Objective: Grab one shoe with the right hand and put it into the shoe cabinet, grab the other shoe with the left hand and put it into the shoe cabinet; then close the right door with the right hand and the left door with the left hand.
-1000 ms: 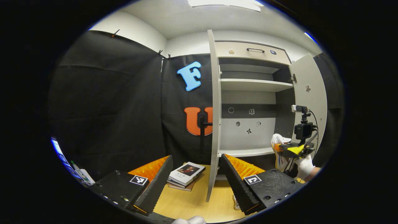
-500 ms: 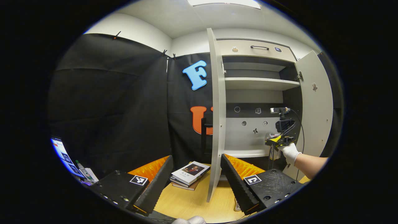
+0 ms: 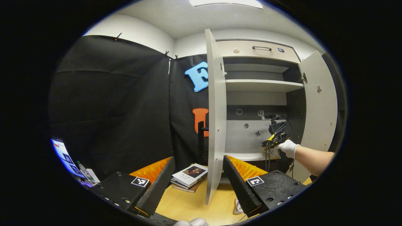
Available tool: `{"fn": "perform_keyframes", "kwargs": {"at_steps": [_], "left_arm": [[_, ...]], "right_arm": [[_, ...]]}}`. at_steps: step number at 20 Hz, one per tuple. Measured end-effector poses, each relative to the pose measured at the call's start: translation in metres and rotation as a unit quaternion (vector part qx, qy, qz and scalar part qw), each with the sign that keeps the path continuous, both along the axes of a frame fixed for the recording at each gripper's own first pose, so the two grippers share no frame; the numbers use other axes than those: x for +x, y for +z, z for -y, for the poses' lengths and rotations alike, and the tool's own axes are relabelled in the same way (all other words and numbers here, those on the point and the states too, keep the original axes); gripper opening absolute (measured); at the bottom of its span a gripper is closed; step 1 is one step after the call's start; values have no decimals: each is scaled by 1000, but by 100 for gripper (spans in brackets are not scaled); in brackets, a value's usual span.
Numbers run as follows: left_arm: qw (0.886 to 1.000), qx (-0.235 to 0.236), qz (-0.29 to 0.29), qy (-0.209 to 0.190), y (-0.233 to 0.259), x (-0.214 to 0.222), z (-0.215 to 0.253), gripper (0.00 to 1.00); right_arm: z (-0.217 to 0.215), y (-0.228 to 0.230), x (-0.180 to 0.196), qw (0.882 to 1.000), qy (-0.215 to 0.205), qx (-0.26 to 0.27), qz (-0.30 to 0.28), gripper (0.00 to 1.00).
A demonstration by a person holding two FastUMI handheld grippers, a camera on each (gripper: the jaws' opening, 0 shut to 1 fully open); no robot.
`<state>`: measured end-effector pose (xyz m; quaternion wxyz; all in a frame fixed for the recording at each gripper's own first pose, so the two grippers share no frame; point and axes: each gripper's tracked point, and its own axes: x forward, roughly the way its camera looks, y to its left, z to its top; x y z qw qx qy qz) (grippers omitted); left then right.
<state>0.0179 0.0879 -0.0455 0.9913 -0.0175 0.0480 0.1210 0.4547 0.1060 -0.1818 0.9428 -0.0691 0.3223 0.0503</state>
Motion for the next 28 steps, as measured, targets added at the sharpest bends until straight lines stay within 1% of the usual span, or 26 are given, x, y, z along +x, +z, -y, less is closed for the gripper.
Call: {"fn": "perform_keyframes", "kwargs": {"at_steps": [1,2,4,5,6,7,8,9,10,11,12,15,16,18,20,23,24,25,28], "left_arm": [[1000,1,2,0,1,-1,1,96],[1000,1,3,-1,2,-2,2,96],[1000,3,4,-1,1,-2,2,96],[1000,3,2,-1,1,-1,2,96],[1000,2,1,-2,1,-1,2,96],[1000,0,2,-3,1,-1,2,96],[1000,0,2,-6,1,-2,4,96],[1000,0,3,-8,1,-2,4,96],[1000,1,4,-10,2,-3,6,96],[1000,1,6,-12,3,-3,6,96],[1000,2,7,-14,3,-3,7,96],[1000,2,9,-18,4,-3,7,96],[1000,2,9,-19,1,-3,7,96],[1000,3,6,-24,-1,-3,8,96],[999,2,5,-34,-3,-3,9,96],[999,5,2,-50,-10,-4,12,96],[998,4,0,-57,-14,-4,15,100],[998,2,-3,-67,-20,-7,20,96],[995,0,-16,-98,-39,-7,37,96]], "right_arm": [[1,-2,1,1000,0,0,-1,5],[2,-2,1,1000,-5,9,2,7],[3,1,4,999,-20,24,17,10],[5,4,3,999,-23,32,24,14],[6,6,2,998,-25,42,31,13],[8,13,-3,998,-27,47,36,16],[10,19,-5,998,-27,48,43,24],[9,25,-14,997,-21,52,48,26],[5,31,-22,997,-12,58,54,40],[7,42,-27,996,-12,56,70,53],[9,53,-31,994,-16,55,91,50],[15,99,-54,983,-28,62,172,52],[17,115,-68,978,-28,66,195,57],[19,141,-98,970,-24,73,232,100],[21,152,-135,962,-21,80,260,100],[29,155,-189,954,-25,94,284,100],[32,154,-207,951,-28,100,291,100],[36,151,-225,950,-30,102,294,100],[50,140,-273,948,-42,101,300,100]]}}
